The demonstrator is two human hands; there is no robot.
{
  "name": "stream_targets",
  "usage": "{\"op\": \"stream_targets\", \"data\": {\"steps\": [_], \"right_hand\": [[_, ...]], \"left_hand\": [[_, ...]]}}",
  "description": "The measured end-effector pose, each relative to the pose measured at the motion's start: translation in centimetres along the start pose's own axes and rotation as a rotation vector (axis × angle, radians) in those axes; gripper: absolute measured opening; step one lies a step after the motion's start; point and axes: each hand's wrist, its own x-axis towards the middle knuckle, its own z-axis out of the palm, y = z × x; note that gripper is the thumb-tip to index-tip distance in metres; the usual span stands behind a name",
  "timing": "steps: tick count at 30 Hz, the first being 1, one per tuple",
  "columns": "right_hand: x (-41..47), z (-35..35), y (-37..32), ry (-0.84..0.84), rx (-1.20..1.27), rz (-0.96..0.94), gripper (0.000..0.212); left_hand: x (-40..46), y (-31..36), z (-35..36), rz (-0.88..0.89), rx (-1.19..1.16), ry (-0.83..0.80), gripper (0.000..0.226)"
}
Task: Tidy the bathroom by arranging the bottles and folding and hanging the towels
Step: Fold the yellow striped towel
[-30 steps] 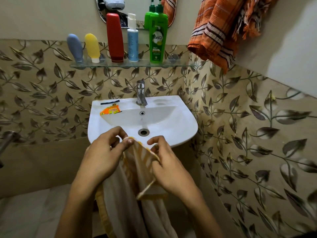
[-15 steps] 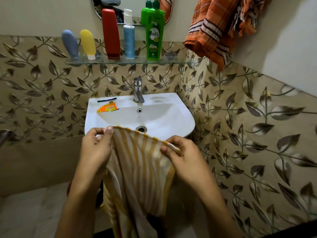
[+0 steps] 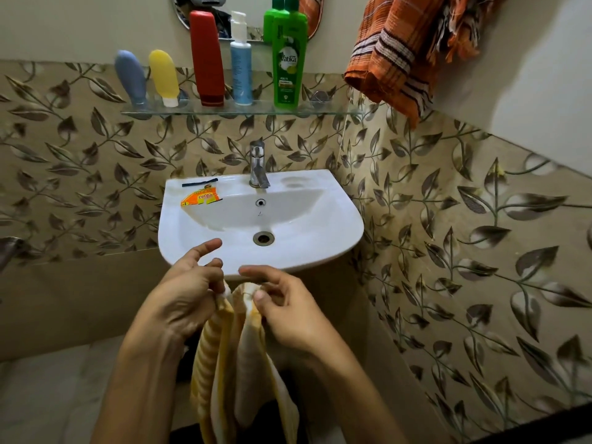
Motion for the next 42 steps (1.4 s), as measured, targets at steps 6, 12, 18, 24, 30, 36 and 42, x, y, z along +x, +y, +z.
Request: {"op": "stream_targets", "data": {"steps": [6,12,18,24,30,36,42], "right_hand": [[0.4,0.1,-0.1,0.122,0.27,0.004,0.026],[0.5,-0.7,-0.6,0.221,0.204,-0.038,0.019],[0.5,-1.1,-0.3,0.327,0.077,-0.089,0.01],[1.0,-0.8,0.3,0.234,0.104,-0.04,0.014],[1.3,-0.9,0.4,0.162,0.13,-0.023,0.029],[1.6,-1.4,0.0,0.036,0.188,-0.05,0.035],[2.1,-1.6,1.0,0.023,0.044,-0.202,0.043]], "left_hand": [[-0.6,-0.3,0.2,-0.021,-0.008,-0.115,0.06],[-0.9,-0.8,0.3,0.061,-0.004,-0.038,0.051],[-0.6,-1.4,-0.1,0.165,0.132,0.025,0.056],[-0.3,-1.4,0.1,0.171,0.193,-0.073,0.063],[-0.3,-1.5,0.4,0.314,0.244,-0.109,0.075],[0.2,-1.8,0.4,0.476,0.343,-0.042,0.057],[0.3,-1.3,-0.2,0.574,0.377,-0.037,0.055]]}}
